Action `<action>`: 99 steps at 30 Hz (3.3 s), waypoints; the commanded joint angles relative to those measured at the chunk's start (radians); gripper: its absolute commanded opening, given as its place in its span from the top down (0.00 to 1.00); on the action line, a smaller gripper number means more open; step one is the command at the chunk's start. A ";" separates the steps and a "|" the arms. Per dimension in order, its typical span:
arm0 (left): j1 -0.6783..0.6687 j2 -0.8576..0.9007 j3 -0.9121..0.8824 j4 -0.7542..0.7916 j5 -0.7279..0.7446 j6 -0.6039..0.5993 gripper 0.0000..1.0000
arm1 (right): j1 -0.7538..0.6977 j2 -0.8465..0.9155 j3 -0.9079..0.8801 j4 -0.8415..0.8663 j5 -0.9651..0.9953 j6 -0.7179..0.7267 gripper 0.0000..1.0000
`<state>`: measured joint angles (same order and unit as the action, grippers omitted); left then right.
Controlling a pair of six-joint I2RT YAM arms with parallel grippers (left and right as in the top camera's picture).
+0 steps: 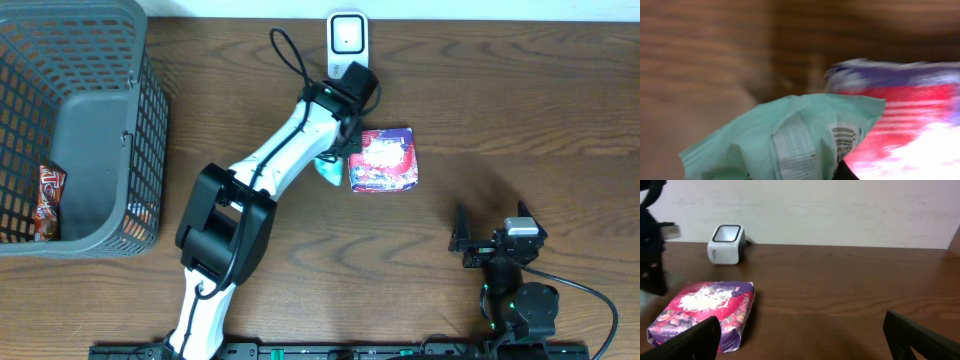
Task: Scan the item barcode
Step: 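Place the mint-green packet left of the box and release it, then reach the left gripper into the basket and grasp the red candy bar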
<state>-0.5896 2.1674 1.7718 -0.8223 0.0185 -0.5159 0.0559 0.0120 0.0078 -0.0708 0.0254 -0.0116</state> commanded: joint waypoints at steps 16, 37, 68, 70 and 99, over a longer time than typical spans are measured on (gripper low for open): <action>-0.002 -0.045 0.000 0.037 -0.102 -0.114 0.92 | -0.016 -0.005 -0.002 -0.003 -0.002 0.007 0.01; -0.073 0.050 -0.066 0.186 0.101 -0.380 0.92 | -0.016 -0.005 -0.002 -0.003 -0.002 0.007 0.01; 0.064 -0.006 -0.021 0.255 0.169 -0.001 0.20 | -0.016 -0.005 -0.002 -0.003 -0.002 0.007 0.01; 0.073 -0.046 -0.021 0.249 0.180 0.052 0.00 | -0.016 -0.005 -0.002 -0.003 -0.002 0.007 0.01; 1.033 -0.613 -0.055 0.133 -0.082 0.311 0.02 | -0.016 -0.005 -0.002 -0.003 -0.002 0.007 0.01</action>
<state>0.4004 1.5146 1.7428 -0.6727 0.0406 -0.2634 0.0563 0.0120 0.0078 -0.0708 0.0254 -0.0116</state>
